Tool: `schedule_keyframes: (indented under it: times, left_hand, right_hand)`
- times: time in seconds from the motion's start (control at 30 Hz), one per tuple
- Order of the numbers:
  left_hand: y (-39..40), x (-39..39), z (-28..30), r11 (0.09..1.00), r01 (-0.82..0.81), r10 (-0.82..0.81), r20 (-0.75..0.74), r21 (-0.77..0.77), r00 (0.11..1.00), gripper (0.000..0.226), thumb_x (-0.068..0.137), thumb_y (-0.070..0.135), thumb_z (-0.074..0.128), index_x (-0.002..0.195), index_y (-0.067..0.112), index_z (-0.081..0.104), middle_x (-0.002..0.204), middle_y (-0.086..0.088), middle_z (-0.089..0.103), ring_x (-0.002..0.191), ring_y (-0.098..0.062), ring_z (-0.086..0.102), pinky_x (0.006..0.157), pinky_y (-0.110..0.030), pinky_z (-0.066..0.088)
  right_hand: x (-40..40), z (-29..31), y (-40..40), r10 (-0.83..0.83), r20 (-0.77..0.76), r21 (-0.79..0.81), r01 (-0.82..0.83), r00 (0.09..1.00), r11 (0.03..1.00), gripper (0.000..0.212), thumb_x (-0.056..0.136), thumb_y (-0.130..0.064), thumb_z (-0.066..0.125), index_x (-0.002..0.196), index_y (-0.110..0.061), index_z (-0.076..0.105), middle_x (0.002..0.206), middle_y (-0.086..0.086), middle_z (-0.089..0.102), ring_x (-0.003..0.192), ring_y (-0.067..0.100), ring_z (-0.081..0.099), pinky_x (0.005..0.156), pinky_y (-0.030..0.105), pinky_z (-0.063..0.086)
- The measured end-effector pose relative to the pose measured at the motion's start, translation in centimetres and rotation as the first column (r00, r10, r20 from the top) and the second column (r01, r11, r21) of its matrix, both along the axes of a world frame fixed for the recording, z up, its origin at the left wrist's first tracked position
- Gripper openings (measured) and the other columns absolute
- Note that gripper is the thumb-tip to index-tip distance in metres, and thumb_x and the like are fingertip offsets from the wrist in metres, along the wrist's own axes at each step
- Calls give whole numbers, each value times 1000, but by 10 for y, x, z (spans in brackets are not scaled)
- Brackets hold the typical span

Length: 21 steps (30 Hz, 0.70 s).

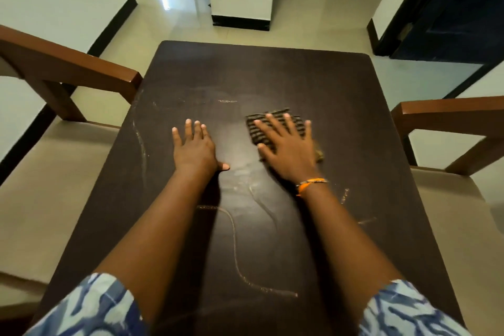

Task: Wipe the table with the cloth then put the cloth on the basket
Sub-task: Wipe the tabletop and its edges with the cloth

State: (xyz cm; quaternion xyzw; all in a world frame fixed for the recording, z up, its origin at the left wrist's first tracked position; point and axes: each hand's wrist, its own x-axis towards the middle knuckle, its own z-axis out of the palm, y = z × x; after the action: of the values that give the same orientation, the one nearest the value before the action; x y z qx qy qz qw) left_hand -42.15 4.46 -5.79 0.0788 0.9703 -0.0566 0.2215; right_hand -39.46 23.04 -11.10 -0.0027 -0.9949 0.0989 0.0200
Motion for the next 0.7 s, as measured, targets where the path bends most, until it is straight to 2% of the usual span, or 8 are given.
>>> schedule_keyframes:
  times: [0.13, 0.23, 0.37, 0.5, 0.6, 0.7]
  left_hand:
    - [1, -3, -2, 999, 36, -36, 0, 26, 999, 104, 83, 56, 53, 147, 0, -7, 158, -15, -10, 144, -31, -17, 115, -52, -9]
    - [-3, -5, -7, 992, 78, -77, -16, 103, 997, 106, 82, 54, 57, 147, 1, -9, 158, -14, -11, 144, -30, -19, 114, -53, -9]
    - [-25, -10, -9, 982, 56, -62, 32, 178, 998, 119, 73, 58, 64, 147, 3, -12, 158, -12, -15, 143, -29, -22, 112, -53, -14]
    - [-61, -17, -3, 991, 83, -90, 61, 106, 994, 123, 69, 61, 65, 147, 5, -12, 157, -12, -17, 142, -30, -23, 111, -54, -15]
    - [-84, -22, -1, 993, 74, -79, 55, 90, 995, 125, 67, 63, 66, 148, 6, -11, 157, -12, -16, 142, -30, -23, 112, -55, -14]
    - [-103, -28, 3, 997, 37, -43, 83, 73, 996, 128, 64, 63, 68, 147, 6, -12, 157, -12, -16, 142, -30, -24, 111, -54, -15]
  right_hand:
    - [-5, 3, 63, -334, 59, 2, 334, 941, 942, 53, 94, -48, 37, 145, -42, 20, 158, -6, 15, 147, 25, 4, 113, 59, 3]
    - [-14, 4, 55, -435, 102, -31, 440, 894, 897, 51, 97, -45, 31, 146, -40, 19, 159, -3, 12, 147, 25, -1, 115, 58, -1]
    - [-40, 3, -5, -344, 41, -44, 346, 938, 937, 51, 97, -42, 33, 146, -38, 20, 159, -4, 13, 147, 24, 3, 114, 58, 0]
    - [-68, -1, -99, -182, 17, -37, 183, 983, 982, 52, 96, -40, 34, 146, -35, 22, 158, -2, 15, 146, 25, 5, 114, 58, -1]
    - [-86, 2, -161, -27, 56, -78, 32, 998, 996, 52, 96, -40, 34, 146, -35, 22, 159, -1, 12, 146, 26, 1, 112, 58, -5]
    - [-95, 3, -186, 132, 101, -106, -122, 986, 987, 51, 97, -41, 33, 146, -37, 21, 159, -2, 13, 147, 25, 0, 113, 57, -6]
